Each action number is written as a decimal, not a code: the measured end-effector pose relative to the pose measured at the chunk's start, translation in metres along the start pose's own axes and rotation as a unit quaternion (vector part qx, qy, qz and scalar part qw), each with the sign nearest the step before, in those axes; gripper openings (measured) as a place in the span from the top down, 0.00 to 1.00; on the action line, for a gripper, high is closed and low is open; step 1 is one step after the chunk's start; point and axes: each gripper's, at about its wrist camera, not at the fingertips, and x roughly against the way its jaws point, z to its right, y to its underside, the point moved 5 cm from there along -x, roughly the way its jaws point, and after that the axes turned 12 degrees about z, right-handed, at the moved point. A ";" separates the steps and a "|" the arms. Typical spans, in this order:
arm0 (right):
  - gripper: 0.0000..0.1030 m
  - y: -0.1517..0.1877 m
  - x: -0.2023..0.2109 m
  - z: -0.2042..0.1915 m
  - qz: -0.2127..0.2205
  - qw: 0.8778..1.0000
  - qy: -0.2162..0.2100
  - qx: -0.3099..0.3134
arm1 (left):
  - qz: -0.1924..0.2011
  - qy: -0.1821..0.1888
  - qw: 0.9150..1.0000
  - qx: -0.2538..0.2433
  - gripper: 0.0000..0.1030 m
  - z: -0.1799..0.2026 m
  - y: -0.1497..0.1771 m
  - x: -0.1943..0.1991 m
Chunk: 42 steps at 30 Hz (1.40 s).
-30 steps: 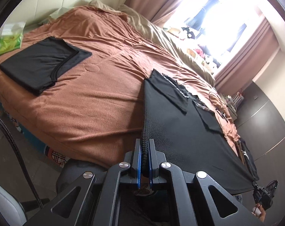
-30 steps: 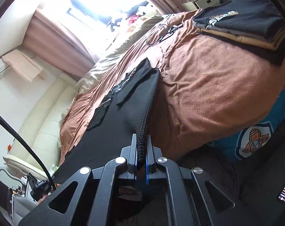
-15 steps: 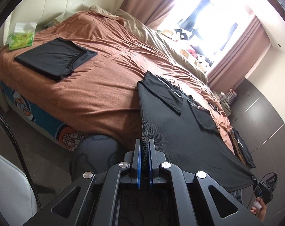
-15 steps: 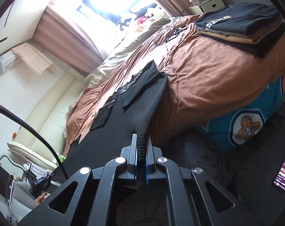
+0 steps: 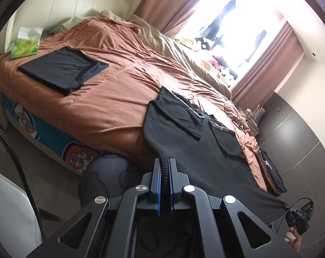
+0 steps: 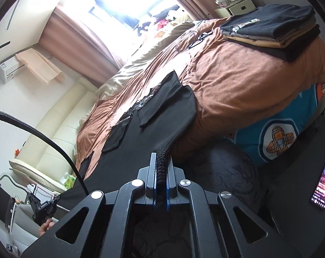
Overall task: Fold small clothes
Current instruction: 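Lift the hem with both grippers and fold it toward the collar, then lay the hem over the collar and open both grippers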
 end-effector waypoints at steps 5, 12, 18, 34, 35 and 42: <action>0.98 -0.017 -0.022 -0.005 0.006 1.000 0.004 0.009 | 0.005 -0.002 1.000 0.000 0.95 0.001 -0.012 -0.013; 0.98 -0.044 -0.057 -0.011 0.007 1.000 0.002 0.020 | 0.003 -0.010 1.000 -0.006 0.95 0.006 -0.037 -0.047; 0.98 -0.071 -0.103 -0.020 0.009 1.000 0.007 0.024 | -0.003 -0.023 0.999 -0.024 0.95 0.020 -0.066 -0.091; 0.98 -0.125 -0.225 -0.024 -0.005 0.999 0.039 0.009 | -0.031 -0.049 0.997 -0.050 0.94 0.044 -0.126 -0.212; 0.98 -0.129 -0.231 -0.024 -0.006 0.999 0.041 0.010 | -0.032 -0.050 0.997 -0.052 0.94 0.045 -0.129 -0.218; 0.98 -0.154 -0.282 -0.026 -0.016 0.998 0.056 0.026 | -0.044 -0.065 0.995 -0.066 0.94 0.050 -0.152 -0.269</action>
